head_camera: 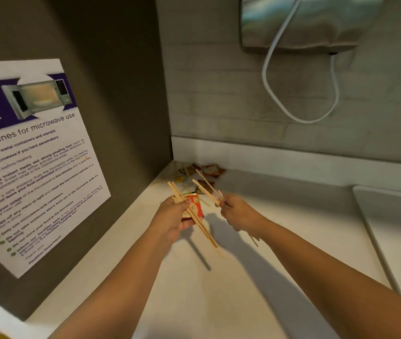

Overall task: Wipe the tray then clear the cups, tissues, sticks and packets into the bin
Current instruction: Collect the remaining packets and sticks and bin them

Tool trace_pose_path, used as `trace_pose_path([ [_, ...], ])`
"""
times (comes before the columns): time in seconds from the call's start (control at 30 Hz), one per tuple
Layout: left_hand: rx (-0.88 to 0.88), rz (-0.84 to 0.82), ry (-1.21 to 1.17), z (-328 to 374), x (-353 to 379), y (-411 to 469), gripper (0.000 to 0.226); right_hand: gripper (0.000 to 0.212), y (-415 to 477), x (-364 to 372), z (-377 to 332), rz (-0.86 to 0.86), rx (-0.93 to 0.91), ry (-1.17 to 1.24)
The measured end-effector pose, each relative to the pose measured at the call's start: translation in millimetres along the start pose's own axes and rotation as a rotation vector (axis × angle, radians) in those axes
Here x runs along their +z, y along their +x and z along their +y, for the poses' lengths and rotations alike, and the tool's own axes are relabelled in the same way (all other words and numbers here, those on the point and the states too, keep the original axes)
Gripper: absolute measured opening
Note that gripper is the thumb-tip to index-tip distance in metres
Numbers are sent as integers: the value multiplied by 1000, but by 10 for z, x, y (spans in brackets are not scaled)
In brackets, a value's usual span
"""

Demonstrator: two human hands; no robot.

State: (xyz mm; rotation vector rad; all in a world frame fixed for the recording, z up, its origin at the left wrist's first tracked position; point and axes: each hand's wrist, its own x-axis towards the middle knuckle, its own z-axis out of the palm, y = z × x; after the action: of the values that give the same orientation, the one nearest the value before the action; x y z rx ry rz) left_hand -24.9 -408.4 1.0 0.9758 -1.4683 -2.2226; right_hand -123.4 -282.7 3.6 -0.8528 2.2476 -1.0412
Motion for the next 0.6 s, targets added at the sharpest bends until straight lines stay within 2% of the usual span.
trace_pose_path([
  [0.13,-2,-70,48,-110,122,-162,21,19,-343,-11,41,-10,47,-13],
  [0.4,-12,-256,121,-321,298,-801,4,21,-1225,-23,175,143,154,93],
  [0.6,-10,-339,204,-563,128,-1354,7,23,-1980,243,196,179,175,166],
])
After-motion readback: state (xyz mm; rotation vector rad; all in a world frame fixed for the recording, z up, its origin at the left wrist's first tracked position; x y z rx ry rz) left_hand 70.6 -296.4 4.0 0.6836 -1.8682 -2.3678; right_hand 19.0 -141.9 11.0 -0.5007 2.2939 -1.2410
